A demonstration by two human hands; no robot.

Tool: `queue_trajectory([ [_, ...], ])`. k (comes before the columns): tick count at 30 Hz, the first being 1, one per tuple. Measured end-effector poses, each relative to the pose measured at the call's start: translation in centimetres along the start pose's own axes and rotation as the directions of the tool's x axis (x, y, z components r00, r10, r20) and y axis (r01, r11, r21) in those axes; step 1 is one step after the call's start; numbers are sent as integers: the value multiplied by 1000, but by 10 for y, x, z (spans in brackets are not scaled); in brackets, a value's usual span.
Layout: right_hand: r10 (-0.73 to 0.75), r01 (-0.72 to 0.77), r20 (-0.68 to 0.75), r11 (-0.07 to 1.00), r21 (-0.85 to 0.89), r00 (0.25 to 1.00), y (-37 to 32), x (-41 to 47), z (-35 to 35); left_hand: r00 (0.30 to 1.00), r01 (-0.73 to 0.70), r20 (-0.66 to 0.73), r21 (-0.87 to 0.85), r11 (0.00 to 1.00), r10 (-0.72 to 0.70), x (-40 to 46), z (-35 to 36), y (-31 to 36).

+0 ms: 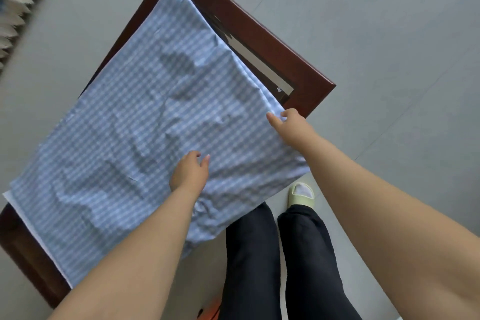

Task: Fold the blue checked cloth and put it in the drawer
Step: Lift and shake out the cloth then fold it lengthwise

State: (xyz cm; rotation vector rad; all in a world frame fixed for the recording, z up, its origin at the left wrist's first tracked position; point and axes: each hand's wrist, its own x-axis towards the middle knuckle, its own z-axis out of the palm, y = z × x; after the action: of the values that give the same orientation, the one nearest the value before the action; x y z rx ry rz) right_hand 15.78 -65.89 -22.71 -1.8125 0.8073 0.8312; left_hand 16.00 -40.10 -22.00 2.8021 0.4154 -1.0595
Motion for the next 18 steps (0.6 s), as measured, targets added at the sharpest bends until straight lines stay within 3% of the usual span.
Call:
queue_trajectory([
  [2, -22, 21, -9, 1000, -19, 1000, -14, 10, 1, 987, -133, -97, -69, 989, 126, 12, -14, 16],
  [5, -272, 269, -23, 960, -76, 962, -42, 11, 10, 956, -239, -185, -36, 970, 228, 38, -41, 37],
  [6, -282, 277, -51, 956, -93, 958, -45, 12, 11, 952, -251, -183, -3, 968, 246, 50, -51, 41],
  [8, -124, 97, -147, 979, -177, 981, -40, 20, 5, 965, -237, -94, 80, 968, 244, 78, -71, 46],
  [10, 76, -120, -149, 943, -310, 986, -31, 33, 0, 977, -212, 25, 142, 967, 211, 104, -88, 46],
  [11, 106, -148, -139, 926, -347, 985, -34, 41, 0, 978, -205, 63, 163, 965, 197, 117, -96, 45],
  [15, 0, -54, -153, 934, -354, 988, -83, 67, 19, 972, -229, 114, 241, 943, 207, 152, -122, 38],
  [18, -14, -40, -203, 964, -261, 979, -110, 87, 30, 934, -357, 76, 290, 888, 350, 169, -133, 38],
])
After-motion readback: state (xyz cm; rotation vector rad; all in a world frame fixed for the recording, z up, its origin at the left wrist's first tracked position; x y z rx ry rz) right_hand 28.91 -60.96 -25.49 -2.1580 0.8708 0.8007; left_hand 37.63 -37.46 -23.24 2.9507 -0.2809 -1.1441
